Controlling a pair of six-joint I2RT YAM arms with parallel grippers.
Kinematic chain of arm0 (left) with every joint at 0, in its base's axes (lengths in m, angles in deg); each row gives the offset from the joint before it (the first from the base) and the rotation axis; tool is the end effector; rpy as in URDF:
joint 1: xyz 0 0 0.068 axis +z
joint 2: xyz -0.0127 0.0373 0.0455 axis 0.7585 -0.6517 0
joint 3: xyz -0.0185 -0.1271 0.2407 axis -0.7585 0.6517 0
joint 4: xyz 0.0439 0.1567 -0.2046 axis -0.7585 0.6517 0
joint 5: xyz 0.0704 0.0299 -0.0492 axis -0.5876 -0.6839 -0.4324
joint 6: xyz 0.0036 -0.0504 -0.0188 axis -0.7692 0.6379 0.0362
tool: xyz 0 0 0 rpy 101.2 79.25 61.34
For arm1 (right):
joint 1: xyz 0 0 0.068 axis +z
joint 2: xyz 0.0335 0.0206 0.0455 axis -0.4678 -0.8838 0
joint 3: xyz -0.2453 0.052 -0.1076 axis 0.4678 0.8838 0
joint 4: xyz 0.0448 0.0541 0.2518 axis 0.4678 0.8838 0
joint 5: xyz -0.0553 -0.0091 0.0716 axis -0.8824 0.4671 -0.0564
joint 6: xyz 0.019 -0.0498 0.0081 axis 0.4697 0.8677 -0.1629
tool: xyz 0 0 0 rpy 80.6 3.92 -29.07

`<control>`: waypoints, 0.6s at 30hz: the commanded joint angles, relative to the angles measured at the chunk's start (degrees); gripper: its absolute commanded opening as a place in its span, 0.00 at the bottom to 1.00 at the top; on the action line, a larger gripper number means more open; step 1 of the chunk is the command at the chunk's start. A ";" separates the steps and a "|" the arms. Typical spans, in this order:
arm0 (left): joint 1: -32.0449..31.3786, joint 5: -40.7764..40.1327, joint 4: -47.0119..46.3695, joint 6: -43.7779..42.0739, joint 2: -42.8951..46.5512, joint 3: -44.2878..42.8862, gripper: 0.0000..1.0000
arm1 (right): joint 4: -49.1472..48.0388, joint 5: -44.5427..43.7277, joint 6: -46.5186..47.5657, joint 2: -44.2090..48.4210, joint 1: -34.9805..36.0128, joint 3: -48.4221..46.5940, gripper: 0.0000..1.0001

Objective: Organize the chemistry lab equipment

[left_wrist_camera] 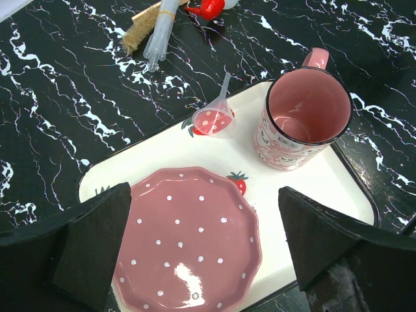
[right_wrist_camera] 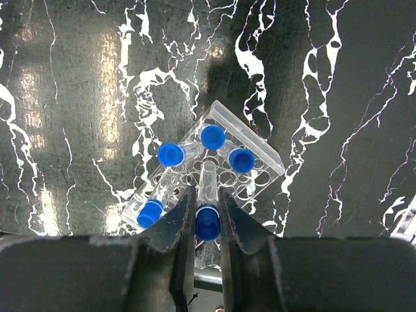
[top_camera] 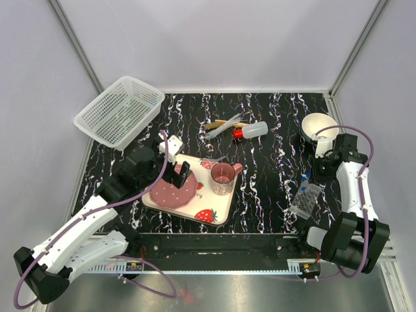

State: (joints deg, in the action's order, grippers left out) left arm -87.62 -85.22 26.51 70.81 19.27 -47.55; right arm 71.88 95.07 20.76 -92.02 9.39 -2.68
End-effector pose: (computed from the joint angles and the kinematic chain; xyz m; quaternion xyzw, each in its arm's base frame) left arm 0.1438 -0.1154 0.3153 0.3142 0.7778 -0.1772 0.5147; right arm 0.2053 -0.0594 0.2463 -0.1047 0.9685 0.0387 0.2227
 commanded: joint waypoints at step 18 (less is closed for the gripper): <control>0.23 -1.07 -2.00 -0.82 0.78 0.32 0.99 | -3.21 1.98 -1.03 -0.94 -0.31 2.40 0.30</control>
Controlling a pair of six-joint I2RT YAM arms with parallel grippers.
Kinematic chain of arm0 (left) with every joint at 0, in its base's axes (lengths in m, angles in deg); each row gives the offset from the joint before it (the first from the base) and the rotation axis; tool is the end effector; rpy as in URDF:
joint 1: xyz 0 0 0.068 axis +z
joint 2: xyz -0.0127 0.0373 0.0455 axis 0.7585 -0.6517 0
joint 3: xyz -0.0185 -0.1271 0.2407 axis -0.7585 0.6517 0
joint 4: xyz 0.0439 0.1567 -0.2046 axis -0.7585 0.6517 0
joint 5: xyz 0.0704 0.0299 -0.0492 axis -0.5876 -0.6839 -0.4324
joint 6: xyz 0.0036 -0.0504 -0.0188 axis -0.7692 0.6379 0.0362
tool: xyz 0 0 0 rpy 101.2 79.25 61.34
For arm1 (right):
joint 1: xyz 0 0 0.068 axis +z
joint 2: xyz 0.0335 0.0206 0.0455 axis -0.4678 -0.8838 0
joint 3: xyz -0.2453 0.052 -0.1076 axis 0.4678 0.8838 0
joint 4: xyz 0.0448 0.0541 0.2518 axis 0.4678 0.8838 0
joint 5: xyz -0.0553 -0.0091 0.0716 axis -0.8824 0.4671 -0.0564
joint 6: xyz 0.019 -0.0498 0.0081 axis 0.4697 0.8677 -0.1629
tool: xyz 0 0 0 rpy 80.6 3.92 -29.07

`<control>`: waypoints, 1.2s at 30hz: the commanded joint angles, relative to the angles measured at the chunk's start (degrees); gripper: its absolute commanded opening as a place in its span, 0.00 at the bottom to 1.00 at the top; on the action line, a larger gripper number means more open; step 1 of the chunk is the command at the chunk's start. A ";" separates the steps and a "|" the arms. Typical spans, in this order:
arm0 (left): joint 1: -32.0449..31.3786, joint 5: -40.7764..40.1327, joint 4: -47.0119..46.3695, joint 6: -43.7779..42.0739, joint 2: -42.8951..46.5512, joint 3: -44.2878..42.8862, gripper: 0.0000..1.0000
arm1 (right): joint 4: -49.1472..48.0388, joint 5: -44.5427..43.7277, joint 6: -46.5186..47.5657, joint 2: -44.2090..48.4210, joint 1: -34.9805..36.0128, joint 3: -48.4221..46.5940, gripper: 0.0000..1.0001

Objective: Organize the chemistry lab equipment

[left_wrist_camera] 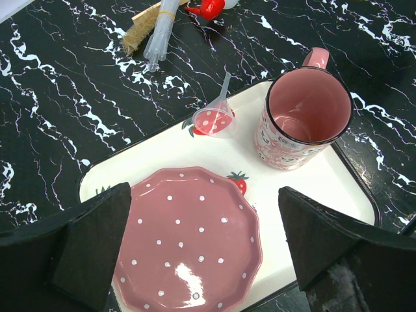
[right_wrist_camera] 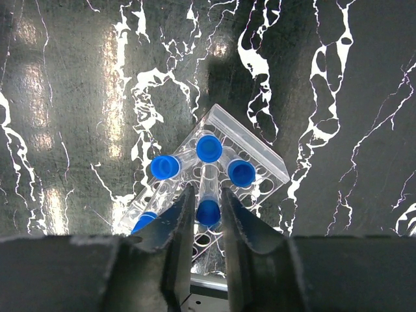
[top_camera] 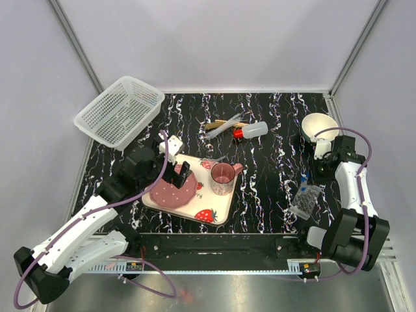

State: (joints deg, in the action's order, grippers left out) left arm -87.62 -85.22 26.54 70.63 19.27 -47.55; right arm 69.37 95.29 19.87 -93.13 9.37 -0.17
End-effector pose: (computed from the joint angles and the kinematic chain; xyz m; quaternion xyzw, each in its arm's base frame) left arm 0.1438 -0.1154 0.3153 0.3155 0.7774 -0.1764 0.5147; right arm 0.2068 -0.0598 0.2316 -0.0962 0.9709 0.0460 0.2145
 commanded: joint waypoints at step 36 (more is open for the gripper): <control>11.65 13.68 -4.48 10.77 -10.37 -3.63 0.99 | 1.51 27.14 -4.17 7.64 -0.20 -13.21 0.76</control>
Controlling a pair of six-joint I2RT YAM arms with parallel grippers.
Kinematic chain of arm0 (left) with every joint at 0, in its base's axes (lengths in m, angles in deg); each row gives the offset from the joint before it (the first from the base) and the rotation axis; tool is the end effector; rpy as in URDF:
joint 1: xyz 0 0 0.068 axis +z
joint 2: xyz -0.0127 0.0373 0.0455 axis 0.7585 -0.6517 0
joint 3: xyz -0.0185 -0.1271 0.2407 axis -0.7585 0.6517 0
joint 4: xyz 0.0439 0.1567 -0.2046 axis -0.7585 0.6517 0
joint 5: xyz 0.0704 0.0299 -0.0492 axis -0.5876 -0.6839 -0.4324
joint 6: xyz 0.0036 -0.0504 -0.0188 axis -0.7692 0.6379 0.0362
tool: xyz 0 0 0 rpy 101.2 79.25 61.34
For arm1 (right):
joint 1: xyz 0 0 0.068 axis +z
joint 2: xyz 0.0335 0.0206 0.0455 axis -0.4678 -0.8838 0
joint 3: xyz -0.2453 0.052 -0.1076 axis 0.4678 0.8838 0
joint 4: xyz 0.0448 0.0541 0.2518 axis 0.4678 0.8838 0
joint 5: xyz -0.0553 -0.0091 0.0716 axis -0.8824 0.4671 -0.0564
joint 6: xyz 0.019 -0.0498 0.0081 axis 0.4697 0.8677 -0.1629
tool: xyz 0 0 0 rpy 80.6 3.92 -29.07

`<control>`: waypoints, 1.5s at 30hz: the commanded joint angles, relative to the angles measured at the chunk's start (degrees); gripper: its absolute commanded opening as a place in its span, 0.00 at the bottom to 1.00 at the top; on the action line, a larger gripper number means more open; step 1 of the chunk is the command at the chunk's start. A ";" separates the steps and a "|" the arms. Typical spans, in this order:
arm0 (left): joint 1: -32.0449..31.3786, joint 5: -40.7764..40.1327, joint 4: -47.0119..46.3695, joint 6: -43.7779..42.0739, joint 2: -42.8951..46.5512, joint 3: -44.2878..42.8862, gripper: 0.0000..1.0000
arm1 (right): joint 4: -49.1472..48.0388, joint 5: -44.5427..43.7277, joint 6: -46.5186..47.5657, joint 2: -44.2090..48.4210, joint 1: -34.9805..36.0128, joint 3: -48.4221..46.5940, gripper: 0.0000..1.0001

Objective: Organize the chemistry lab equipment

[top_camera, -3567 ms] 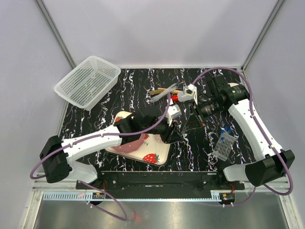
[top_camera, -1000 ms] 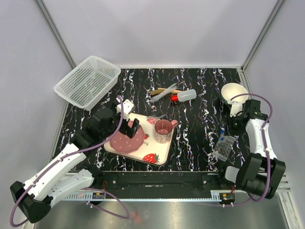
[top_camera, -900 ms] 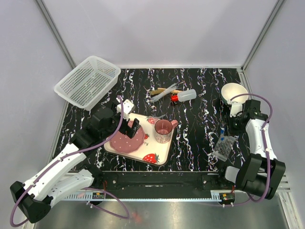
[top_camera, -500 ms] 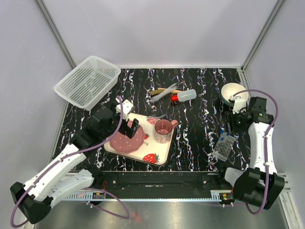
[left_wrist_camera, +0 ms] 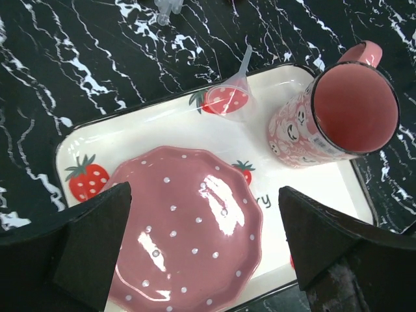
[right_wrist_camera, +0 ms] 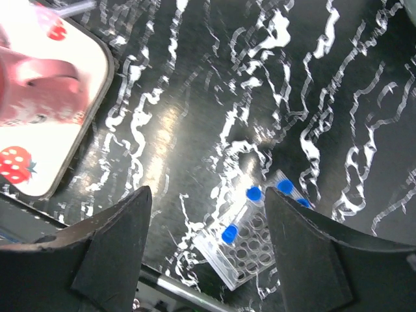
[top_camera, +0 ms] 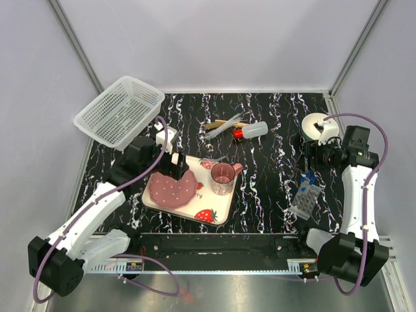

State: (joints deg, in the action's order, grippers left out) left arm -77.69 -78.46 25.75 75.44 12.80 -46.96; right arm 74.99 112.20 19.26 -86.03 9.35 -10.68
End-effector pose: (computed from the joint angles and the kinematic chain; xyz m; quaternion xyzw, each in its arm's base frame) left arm 0.1787 -0.1029 0.2934 0.2468 0.8298 -0.1913 0.4625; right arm 0.1954 -0.0459 0.3089 -0.1410 0.9153 0.1368 0.3516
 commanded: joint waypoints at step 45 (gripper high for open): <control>2.52 11.60 24.34 -0.18 -75.89 -75.05 0.72 | -18.00 24.66 -9.45 18.29 -1.67 11.01 1.00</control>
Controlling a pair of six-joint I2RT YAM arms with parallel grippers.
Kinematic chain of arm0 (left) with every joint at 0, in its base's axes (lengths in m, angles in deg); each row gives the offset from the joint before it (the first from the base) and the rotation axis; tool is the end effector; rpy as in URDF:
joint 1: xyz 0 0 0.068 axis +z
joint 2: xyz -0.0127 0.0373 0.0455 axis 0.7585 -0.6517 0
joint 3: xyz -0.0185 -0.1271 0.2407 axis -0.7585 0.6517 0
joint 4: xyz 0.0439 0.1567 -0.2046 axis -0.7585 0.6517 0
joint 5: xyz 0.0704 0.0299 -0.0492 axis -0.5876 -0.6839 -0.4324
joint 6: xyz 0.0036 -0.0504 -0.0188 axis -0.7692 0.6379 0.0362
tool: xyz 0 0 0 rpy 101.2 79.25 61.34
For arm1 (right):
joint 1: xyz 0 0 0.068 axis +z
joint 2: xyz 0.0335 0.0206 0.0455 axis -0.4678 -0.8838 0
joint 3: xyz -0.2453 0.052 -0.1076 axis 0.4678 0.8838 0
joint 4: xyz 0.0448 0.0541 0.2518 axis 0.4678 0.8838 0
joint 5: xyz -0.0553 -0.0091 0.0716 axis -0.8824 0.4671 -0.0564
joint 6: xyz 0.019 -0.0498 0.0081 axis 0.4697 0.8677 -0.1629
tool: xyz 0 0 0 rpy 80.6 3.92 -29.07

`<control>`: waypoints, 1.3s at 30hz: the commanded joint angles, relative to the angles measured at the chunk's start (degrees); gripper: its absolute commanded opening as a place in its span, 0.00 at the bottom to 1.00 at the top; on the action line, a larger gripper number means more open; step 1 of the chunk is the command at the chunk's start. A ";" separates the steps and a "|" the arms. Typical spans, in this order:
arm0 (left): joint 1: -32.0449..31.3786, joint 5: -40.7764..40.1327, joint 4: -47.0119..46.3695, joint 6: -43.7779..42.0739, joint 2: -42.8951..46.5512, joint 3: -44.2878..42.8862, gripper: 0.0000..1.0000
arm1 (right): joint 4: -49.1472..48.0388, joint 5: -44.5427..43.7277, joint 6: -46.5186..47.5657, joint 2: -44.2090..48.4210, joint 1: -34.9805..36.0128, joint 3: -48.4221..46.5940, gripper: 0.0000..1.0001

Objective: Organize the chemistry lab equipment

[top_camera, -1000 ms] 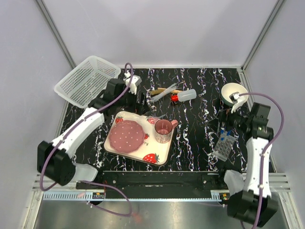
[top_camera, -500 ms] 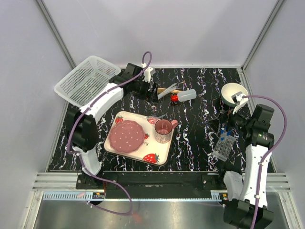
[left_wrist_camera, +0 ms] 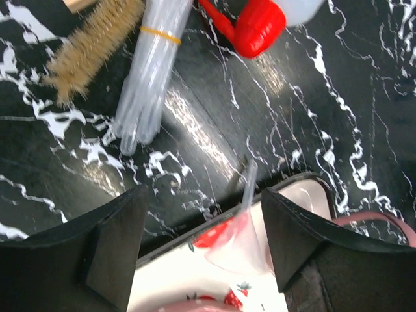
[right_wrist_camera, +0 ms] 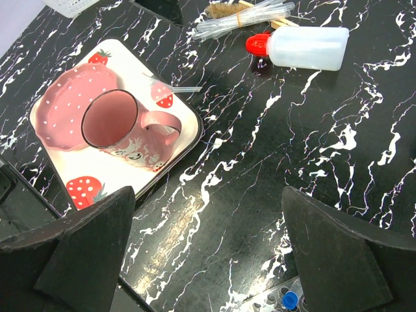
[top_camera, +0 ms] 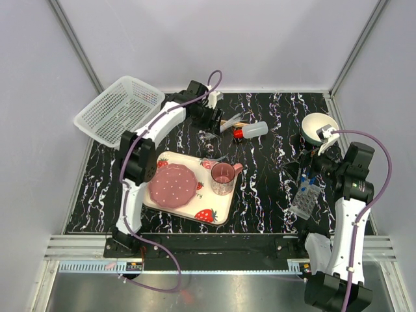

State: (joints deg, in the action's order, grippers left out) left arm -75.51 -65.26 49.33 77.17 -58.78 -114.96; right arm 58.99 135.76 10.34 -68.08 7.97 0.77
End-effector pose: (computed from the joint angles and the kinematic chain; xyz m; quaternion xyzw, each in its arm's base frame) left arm 0.4240 -0.2235 0.2495 0.2484 0.9101 -0.2484 0.2200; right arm 0.1489 -0.0229 0.3210 -0.1992 0.7891 0.2556 0.5218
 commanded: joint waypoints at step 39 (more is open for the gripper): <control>0.51 -0.90 -10.93 -1.29 5.14 0.12 0.07 | -2.00 4.78 -1.24 0.26 -4.34 -0.27 1.00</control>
State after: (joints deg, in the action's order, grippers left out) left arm -75.49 -68.52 43.98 77.08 -67.02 -118.21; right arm 58.97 138.78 9.44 -68.67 4.08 0.77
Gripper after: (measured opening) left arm 0.092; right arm 0.994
